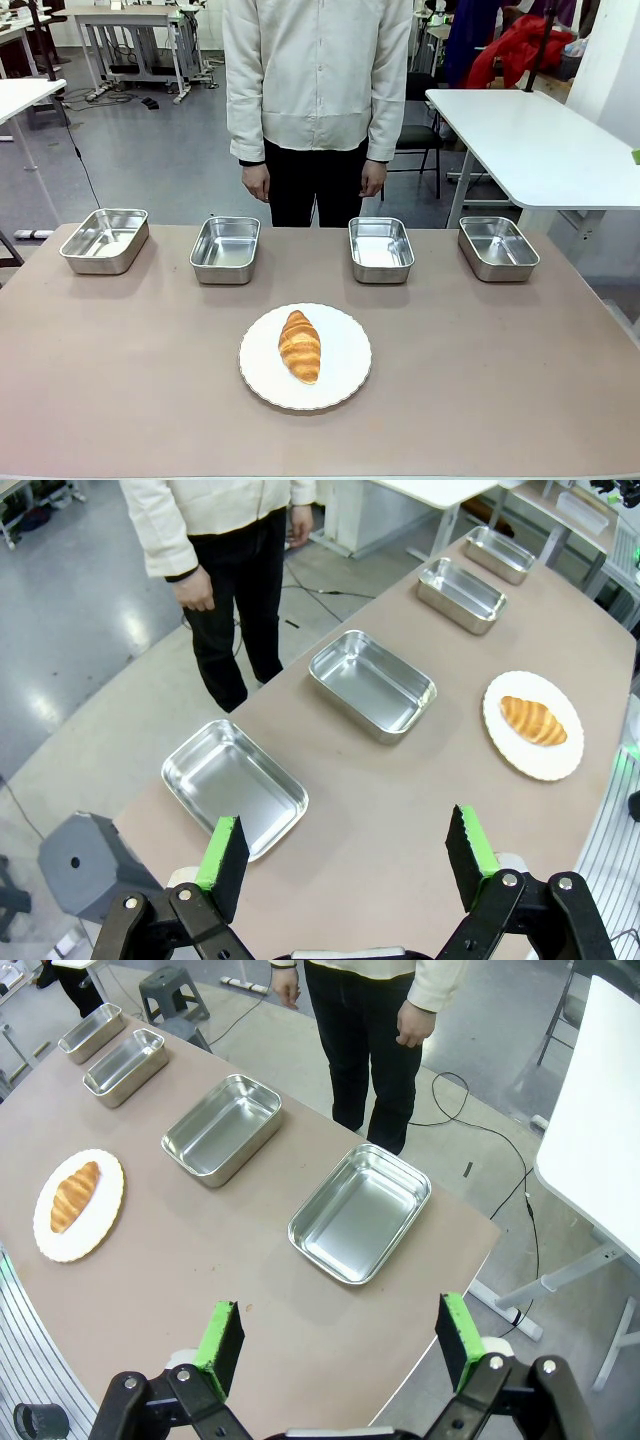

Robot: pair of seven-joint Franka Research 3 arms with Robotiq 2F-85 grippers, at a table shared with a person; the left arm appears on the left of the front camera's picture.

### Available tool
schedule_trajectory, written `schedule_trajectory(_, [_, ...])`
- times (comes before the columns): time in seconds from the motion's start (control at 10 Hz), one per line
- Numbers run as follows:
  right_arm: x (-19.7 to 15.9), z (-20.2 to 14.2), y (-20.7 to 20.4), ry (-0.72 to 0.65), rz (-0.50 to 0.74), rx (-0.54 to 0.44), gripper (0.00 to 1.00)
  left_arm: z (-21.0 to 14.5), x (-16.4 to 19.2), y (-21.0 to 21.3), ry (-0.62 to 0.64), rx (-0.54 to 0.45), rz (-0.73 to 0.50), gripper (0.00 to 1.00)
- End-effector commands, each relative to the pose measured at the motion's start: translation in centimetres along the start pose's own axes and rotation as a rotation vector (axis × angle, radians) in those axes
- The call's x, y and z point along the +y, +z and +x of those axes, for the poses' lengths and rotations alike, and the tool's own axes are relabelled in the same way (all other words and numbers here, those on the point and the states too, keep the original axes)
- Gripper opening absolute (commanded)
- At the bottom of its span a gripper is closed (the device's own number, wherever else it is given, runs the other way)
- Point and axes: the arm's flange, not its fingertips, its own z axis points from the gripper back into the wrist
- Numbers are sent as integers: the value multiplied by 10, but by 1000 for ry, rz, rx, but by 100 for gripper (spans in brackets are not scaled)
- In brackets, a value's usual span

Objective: Place the bread in the container.
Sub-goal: Place the Butter Roll into the Airtight Container indicated by the human.

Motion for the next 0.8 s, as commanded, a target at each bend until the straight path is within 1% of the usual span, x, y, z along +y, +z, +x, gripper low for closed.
schedule_trajectory(0.0, [-1, 0, -1, 3, 8, -24, 100, -1, -1, 3, -12, -16, -13, 100])
schedule_trajectory(0.7, [-1, 0, -1, 3, 8, -24, 100, -1, -1, 3, -12, -16, -13, 100])
